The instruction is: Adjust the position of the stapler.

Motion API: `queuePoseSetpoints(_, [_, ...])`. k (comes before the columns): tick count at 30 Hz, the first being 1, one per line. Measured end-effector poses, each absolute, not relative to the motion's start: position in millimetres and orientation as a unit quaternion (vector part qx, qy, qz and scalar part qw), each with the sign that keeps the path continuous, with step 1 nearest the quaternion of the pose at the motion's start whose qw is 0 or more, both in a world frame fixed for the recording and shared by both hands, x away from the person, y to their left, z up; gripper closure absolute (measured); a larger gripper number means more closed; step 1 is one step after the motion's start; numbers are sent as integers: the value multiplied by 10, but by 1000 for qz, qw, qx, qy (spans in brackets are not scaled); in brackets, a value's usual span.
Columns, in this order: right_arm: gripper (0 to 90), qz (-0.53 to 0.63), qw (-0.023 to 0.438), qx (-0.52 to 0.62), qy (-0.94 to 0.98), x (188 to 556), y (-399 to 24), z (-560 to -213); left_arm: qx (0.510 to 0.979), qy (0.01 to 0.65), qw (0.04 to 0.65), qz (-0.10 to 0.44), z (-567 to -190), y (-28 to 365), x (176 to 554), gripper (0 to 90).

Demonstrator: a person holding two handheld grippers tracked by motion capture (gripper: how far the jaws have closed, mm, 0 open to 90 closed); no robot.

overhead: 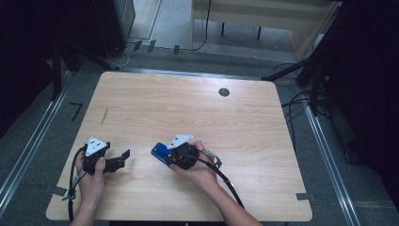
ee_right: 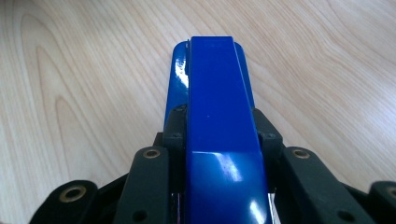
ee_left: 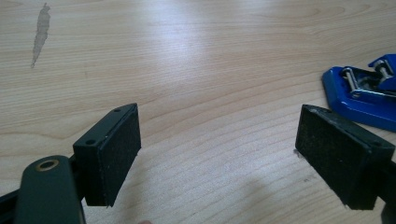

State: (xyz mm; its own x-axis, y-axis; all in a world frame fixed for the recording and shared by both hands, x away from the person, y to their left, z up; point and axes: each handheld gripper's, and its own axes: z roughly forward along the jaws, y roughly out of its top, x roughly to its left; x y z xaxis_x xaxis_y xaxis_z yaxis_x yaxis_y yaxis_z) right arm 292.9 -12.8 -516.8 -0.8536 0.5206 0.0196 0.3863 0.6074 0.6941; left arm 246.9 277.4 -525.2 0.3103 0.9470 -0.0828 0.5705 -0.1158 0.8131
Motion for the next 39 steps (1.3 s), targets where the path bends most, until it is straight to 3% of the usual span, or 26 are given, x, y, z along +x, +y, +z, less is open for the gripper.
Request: queuePoseSetpoints(39, [673,375,93,218,896,2588,-713,-5214,711,531,391,244,-5250,2763,2457,149])
